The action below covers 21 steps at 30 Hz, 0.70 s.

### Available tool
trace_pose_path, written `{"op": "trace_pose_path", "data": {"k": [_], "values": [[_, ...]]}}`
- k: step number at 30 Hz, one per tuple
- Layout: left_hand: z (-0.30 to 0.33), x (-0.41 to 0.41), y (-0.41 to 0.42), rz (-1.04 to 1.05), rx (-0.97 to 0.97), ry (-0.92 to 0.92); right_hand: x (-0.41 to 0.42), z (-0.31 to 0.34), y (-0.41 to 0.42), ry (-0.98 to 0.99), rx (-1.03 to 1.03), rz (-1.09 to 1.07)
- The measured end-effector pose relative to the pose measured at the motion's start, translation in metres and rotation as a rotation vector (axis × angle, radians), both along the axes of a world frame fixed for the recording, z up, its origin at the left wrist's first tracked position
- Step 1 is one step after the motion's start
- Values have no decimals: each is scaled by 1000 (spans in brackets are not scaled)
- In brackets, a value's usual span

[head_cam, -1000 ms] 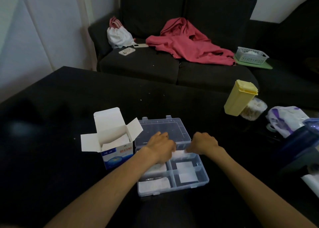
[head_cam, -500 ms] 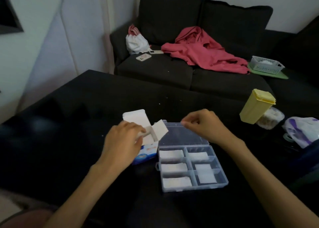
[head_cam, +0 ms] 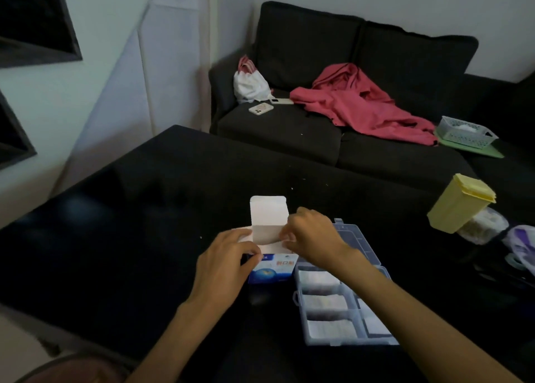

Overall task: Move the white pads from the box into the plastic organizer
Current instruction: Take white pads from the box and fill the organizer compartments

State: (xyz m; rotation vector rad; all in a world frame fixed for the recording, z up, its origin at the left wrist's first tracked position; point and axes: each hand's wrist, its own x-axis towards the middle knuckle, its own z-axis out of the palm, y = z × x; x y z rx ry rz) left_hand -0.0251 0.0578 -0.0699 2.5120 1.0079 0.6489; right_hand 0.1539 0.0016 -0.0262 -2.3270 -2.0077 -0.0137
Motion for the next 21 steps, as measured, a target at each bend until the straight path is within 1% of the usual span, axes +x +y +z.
{"op": "trace_pose_path", "data": {"k": [2,6,9,12,15,17,21], "values": [[-1,0,10,-27,68,-5,2,-4,0,-14,6,5],[-4,-6,13,-131,197,-2,-2,-9,-6,43,21,-2],[-11,-13,0,-180,241,-64,-13,-11,-11,37,39,21],[-20,-16,-12,-181,205,-117,-23,-14,-12,-19,37,-40],[-26,-17,-17,-114,121,-156,-31,-14,-13,-39,-1,-67],[-28,-17,-18,-41,30,-213,-34,-13,-15,-27,-29,-76],[-26,-18,-22,41,-48,-272,-37,-13,-18,37,-39,-108]]}}
